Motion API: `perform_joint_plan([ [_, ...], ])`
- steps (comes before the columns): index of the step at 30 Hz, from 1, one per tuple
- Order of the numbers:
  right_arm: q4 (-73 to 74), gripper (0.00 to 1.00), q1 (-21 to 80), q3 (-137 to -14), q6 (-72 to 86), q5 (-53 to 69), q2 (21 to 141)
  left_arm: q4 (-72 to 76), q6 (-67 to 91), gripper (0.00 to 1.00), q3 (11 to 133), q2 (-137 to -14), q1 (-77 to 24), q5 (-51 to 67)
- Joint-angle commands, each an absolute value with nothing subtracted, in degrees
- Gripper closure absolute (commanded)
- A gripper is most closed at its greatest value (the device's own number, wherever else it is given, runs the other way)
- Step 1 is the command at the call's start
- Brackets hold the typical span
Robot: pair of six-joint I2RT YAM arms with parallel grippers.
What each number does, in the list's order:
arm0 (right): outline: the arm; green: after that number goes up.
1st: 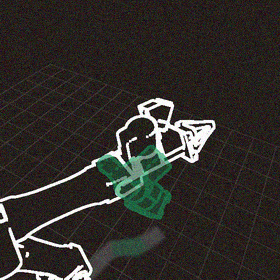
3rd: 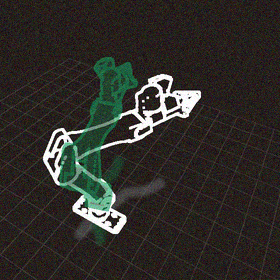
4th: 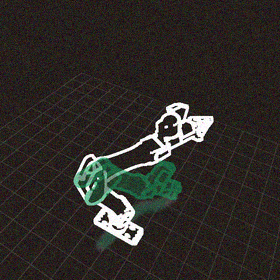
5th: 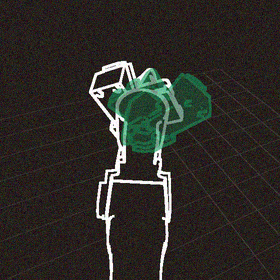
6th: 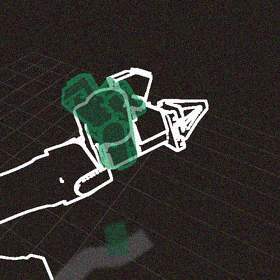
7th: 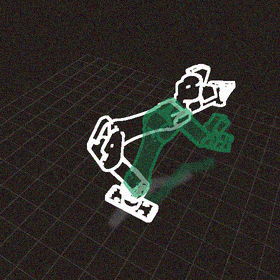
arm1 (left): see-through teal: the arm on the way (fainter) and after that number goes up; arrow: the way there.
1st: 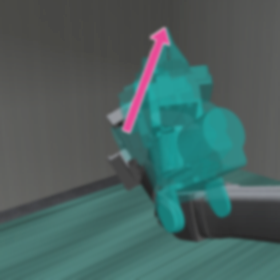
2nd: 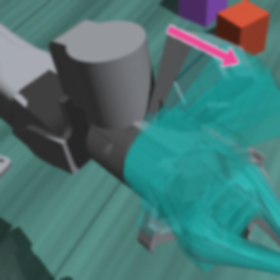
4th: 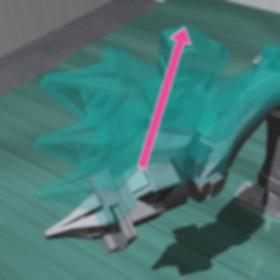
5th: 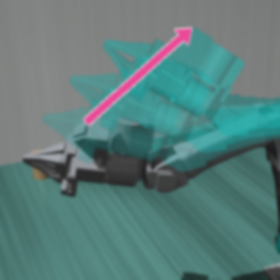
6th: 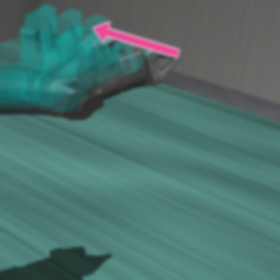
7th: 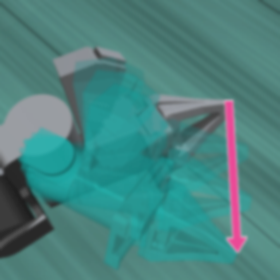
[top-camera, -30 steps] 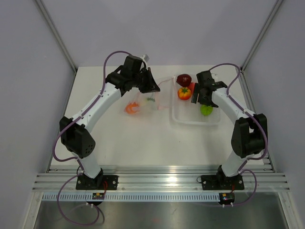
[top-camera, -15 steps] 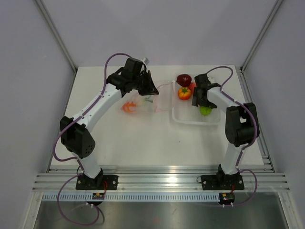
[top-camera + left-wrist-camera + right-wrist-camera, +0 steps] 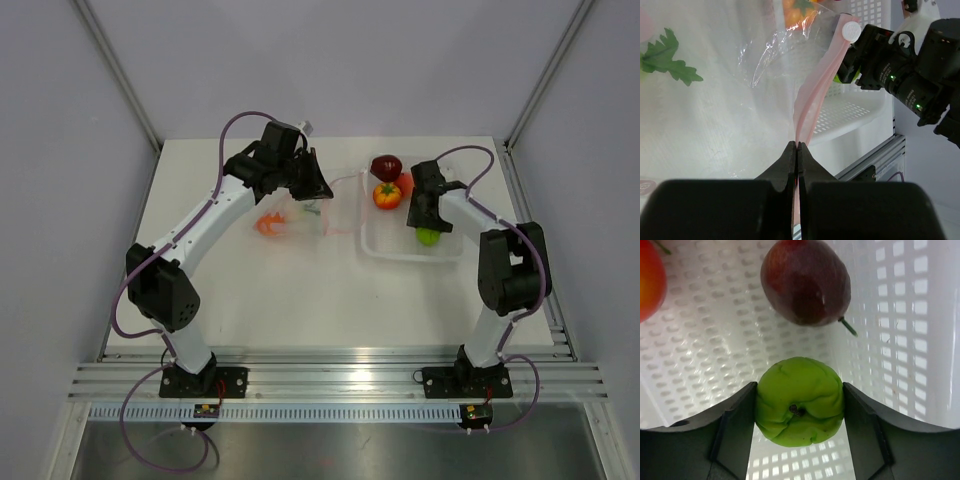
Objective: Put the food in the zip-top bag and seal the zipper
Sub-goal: Pick up the fake fruit from the bin, then place the fake fruit in the zipper food storage bag.
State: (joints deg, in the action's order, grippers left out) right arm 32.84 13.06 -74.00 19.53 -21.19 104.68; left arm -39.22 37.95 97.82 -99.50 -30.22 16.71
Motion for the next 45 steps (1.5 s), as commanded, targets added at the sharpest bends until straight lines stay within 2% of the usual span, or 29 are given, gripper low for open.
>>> perform_joint_plan([
  [1,33.2,0.43,12.9,-72.7,22.4,-16.5,95.7,-36.1,38.0,1.0,97.4,-97.6,-30.1,17.6],
  [8,33.7,0.39,13.6,-71.5,25.8,-4.8,84.0,-35.6,38.0,1.0,97.6,-98.7,-30.1,17.9],
  [13,33.5,0.37,18.2,-73.6,27.5,-1.8,77.7,-35.3,38.3,1.0,97.8,-99.3,-30.1,18.0],
  [25,30.0,0.36,30.8,-82.4,31.5,-1.8,85.5,-35.4,38.7,1.0,97.0,-98.0,-30.1,18.6],
  [28,28.5,0.32,32.0,-84.3,31.9,-1.8,88.7,-34.9,39.1,1.0,96.1,-97.3,-30.1,19.2],
  [30,29.2,0.24,32.5,-86.7,32.1,-2.1,91.6,-34.4,39.5,1.0,95.6,-97.0,-30.1,19.7],
  [31,29.9,0.14,33.0,-87.7,32.2,-2.3,92.5,-34.3,39.5,1.0,95.6,-97.0,-30.1,19.9],
  [34,31.2,0.07,33.5,-89.1,31.9,-4.5,92.5,-34.4,39.5,1.0,95.8,-96.8,-30.1,20.0],
  [40,31.3,0.04,33.0,-85.5,29.1,-14.6,86.0,-35.4,38.8,1.0,97.6,-97.5,-30.1,19.6],
  [45,33.5,0.04,28.0,-82.3,30.6,-16.4,84.4,-36.2,38.3,1.0,98.5,-97.8,-30.0,18.3],
])
